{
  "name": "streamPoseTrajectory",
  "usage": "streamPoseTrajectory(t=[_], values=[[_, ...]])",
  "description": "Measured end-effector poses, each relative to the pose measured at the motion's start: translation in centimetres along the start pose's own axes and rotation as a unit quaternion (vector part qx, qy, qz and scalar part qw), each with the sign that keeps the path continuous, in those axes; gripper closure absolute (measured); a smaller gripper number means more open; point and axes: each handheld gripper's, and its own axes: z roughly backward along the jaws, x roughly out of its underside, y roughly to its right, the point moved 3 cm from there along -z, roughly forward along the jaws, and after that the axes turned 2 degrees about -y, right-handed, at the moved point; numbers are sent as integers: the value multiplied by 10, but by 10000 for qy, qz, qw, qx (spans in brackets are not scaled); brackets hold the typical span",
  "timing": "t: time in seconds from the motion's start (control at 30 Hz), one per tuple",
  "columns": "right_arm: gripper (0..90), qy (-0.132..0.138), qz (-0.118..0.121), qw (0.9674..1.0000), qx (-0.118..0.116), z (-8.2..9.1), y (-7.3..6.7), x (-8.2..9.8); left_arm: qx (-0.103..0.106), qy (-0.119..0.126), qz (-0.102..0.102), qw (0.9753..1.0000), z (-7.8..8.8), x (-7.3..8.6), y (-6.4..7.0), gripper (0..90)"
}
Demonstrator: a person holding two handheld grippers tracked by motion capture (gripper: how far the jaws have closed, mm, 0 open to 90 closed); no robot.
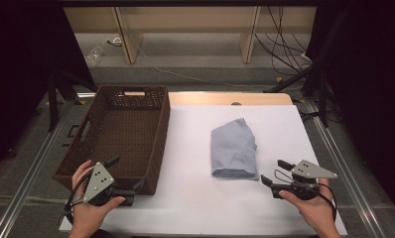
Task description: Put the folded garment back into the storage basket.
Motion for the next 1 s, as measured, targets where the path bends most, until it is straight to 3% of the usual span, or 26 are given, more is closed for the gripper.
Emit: streamPoseTrajectory(t=[0.47,0.67,0.87,1.0], values=[[156,-40,41,10000,22,-5,-2,-3,-20,33,18,10000,1,-1,0,0],[156,-74,49,9999,84,-17,0,-10,-19,41,13,10000,2,-2,0,0],[116,-159,-190,9997,11,-31,4,-13,-42,36,21,10000,1,-2,-1,0],[102,-276,-181,9994,40,-42,6,-16,-36,61,2,10000,2,-3,0,0]])
